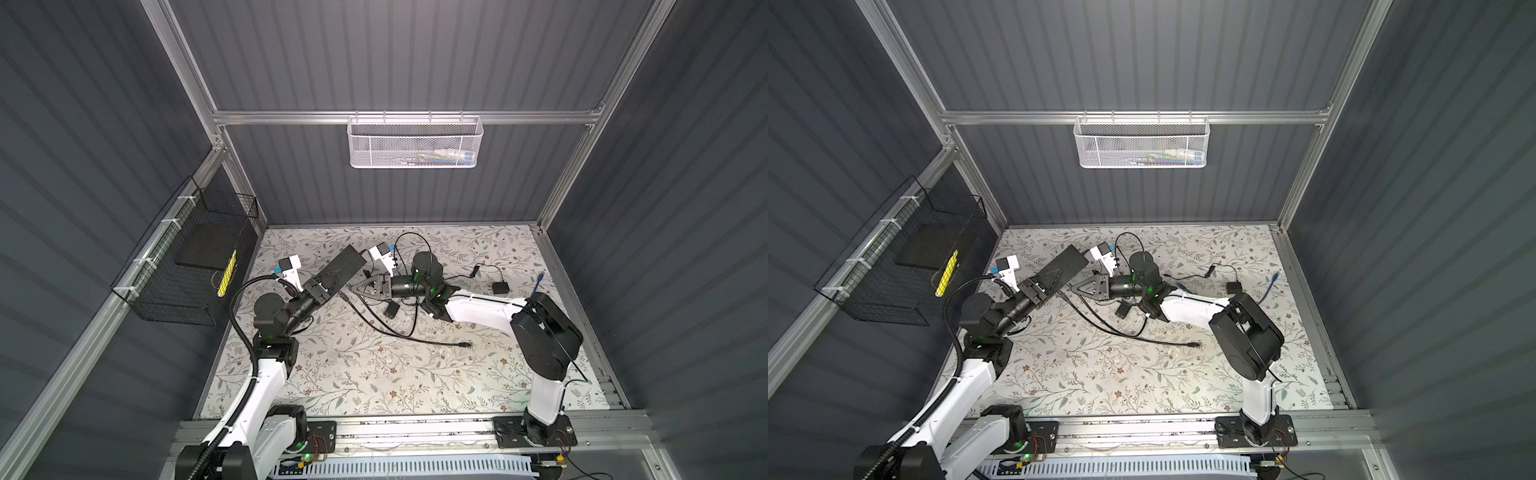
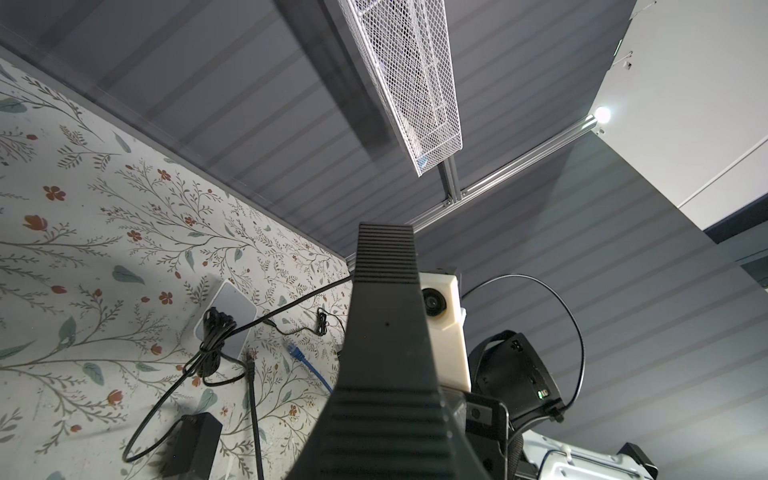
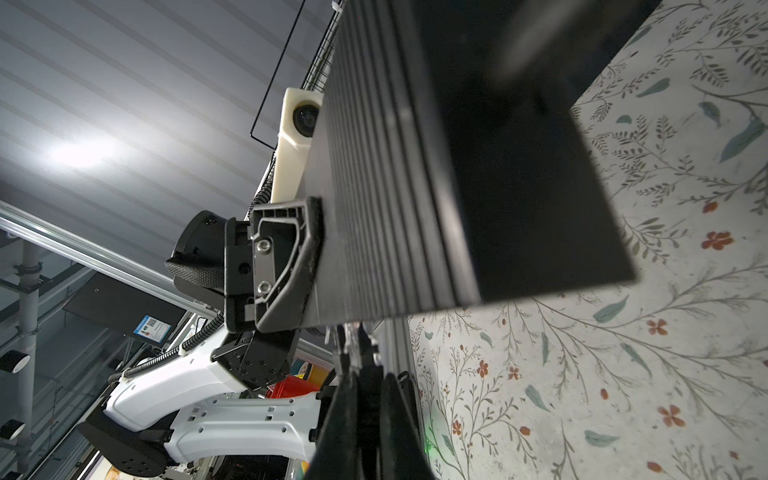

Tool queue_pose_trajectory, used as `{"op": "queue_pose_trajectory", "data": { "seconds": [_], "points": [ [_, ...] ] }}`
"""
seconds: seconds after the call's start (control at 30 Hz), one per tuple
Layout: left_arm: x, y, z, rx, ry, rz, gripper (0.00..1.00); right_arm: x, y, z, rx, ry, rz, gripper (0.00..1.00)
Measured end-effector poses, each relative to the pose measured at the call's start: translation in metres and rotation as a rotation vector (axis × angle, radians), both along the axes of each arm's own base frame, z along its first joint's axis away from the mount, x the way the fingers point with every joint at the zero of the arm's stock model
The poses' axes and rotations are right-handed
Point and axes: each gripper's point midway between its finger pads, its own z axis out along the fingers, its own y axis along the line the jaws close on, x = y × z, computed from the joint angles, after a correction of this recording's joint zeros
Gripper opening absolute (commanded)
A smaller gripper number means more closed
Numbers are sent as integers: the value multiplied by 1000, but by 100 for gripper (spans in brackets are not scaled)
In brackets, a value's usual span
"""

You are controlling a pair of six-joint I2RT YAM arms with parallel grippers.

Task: Insert the plug into the switch port

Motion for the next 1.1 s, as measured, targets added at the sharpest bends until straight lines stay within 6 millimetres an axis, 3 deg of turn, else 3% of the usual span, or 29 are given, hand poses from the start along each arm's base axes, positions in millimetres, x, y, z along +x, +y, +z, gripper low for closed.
{"op": "queue_pose_trajectory", "data": {
  "seconds": [0.2,0.4,0.7,0.8,0.87,1.0,1.1],
  "points": [
    [-2,-1,5,-13,-37,-3,0,1,-3,6,10,-15,-7,0],
    [0,-3,14,-196,-72,-47,0,2,-6,23,84,-64,-13,0],
    [3,-2,14,-301,-27,-77,0,5,-7,24,109,-72,-5,0],
    [2,-3,15,-216,-18,-49,0,3,-7,23,104,-72,5,13],
    [2,-4,16,-144,-9,-30,0,4,-6,21,92,-62,6,28],
    [1,-9,1,-19,47,-36,0,15,-9,16,51,-45,-49,34],
    [1,-12,-20,59,117,-50,0,13,-17,-5,-8,-11,-96,42]
  ]
}}
